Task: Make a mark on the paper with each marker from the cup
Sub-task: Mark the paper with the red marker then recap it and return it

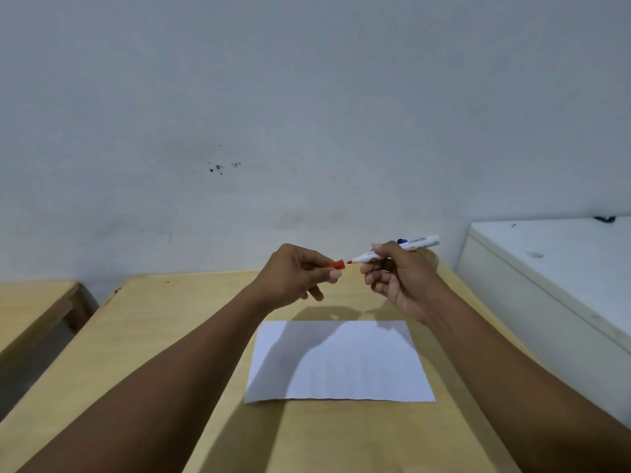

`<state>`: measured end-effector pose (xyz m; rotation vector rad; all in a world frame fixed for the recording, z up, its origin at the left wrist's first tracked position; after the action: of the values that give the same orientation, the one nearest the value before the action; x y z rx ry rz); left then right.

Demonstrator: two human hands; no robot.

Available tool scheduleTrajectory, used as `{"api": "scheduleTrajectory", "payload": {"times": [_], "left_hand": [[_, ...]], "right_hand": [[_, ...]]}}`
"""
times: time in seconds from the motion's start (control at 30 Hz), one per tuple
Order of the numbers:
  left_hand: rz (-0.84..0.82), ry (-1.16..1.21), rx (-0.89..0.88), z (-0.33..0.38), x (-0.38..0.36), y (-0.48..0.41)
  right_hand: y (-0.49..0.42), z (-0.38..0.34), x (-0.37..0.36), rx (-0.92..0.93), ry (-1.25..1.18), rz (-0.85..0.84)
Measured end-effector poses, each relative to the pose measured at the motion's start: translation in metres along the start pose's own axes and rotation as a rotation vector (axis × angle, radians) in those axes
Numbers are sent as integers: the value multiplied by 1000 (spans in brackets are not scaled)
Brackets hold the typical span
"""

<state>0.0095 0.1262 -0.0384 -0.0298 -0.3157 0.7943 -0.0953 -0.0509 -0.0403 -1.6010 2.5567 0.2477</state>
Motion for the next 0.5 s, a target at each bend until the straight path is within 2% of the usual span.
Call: {"api": "scheduleTrajectory", "payload": {"times": [0.23,0.5], "left_hand": [[-59,-25,-22,7,-27,-18],[-69,-45,-69,10,-51,-43]], "right_hand": [[4,1,22,74,67,28],[-7,10,38,56,-71,41]]}}
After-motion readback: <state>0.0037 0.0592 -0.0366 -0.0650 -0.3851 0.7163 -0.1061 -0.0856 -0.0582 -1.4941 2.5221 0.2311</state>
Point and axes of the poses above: each hand's wrist, its own y-axis away from the middle knuckle, its own x-axis out of the back of the hand, z = x × y, the point moved 2 cm from there along -y, towards the middle knuckle, and after that the axes turned 8 degrees about y, right-handed, at the moved point
